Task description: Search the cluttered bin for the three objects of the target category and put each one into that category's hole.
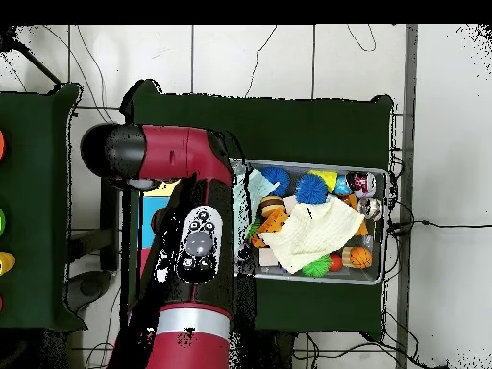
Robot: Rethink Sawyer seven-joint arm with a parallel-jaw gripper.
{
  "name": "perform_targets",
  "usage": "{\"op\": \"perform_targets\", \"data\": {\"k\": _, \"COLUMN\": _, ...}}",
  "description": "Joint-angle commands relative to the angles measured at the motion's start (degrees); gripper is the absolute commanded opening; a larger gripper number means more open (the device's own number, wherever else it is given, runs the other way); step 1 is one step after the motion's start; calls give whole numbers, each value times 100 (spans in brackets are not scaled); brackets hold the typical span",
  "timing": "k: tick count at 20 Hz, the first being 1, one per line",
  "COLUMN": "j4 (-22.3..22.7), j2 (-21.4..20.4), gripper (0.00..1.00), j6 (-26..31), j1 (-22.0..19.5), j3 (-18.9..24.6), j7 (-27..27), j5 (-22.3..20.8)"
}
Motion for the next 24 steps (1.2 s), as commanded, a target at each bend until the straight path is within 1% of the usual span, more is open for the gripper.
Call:
{"op": "perform_targets", "data": {"k": 1, "j4": 615, "j2": 183, "gripper": 0, "j6": 257, "j1": -135, "j3": 172, "j7": 809, "j5": -188}}
{"op": "perform_targets", "data": {"k": 4, "j4": 420, "j2": 286, "gripper": 0, "j6": 303, "j1": -88, "j3": 95, "j7": 892, "j5": -244}}
{"op": "perform_targets", "data": {"k": 9, "j4": 412, "j2": 323, "gripper": 0, "j6": 155, "j1": -151, "j3": 220, "j7": 844, "j5": -155}}
{"op": "perform_targets", "data": {"k": 18, "j4": 293, "j2": 434, "gripper": 0, "j6": -21, "j1": -125, "j3": 207, "j7": 951, "j5": -142}}
{"op": "perform_targets", "data": {"k": 21, "j4": 157, "j2": 517, "gripper": 0, "j6": -87, "j1": -99, "j3": 127, "j7": 1023, "j5": -184}}
{"op": "perform_targets", "data": {"k": 24, "j4": 113, "j2": 561, "gripper": 0, "j6": -163, "j1": -96, "j3": 113, "j7": 1063, "j5": -182}}
